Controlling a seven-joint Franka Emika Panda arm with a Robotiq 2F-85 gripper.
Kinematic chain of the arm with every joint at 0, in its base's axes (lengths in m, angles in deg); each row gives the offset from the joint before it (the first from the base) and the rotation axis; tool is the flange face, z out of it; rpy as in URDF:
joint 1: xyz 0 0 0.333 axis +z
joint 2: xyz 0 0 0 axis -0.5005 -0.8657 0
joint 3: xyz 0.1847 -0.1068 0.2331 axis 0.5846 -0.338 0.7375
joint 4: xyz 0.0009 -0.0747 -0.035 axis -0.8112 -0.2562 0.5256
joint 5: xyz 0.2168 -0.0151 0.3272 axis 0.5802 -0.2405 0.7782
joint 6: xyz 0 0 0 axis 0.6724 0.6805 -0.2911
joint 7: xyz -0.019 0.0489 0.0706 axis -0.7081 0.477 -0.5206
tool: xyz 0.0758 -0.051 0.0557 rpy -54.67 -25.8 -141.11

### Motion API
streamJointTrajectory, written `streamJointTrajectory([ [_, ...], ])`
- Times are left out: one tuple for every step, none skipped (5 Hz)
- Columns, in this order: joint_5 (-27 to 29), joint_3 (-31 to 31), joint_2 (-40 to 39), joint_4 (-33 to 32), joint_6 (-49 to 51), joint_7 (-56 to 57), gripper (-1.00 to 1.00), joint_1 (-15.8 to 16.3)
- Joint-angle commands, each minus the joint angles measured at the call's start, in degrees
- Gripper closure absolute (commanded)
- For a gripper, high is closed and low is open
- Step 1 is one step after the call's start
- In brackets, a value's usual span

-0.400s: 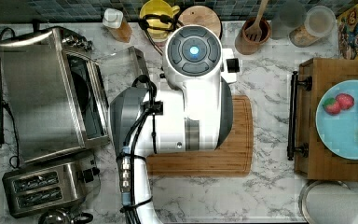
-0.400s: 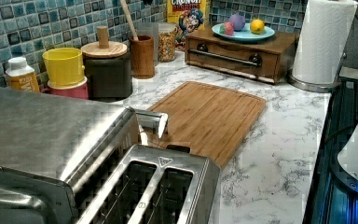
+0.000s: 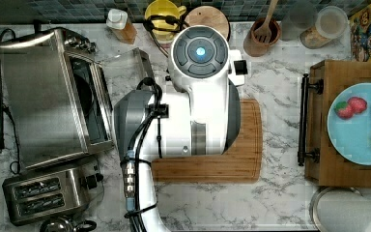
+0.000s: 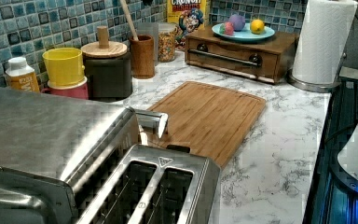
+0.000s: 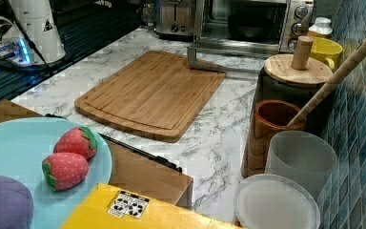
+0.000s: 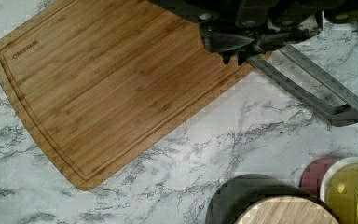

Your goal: Close the oven.

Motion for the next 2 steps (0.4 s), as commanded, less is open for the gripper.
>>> streamJointTrajectory([
  [12.0, -1.1, -11.3, 8.2, 8.0, 26.9, 1.0, -5.6],
  [17.3, -1.9, -11.9, 5.1, 4.9, 37.5, 1.0, -7.2],
])
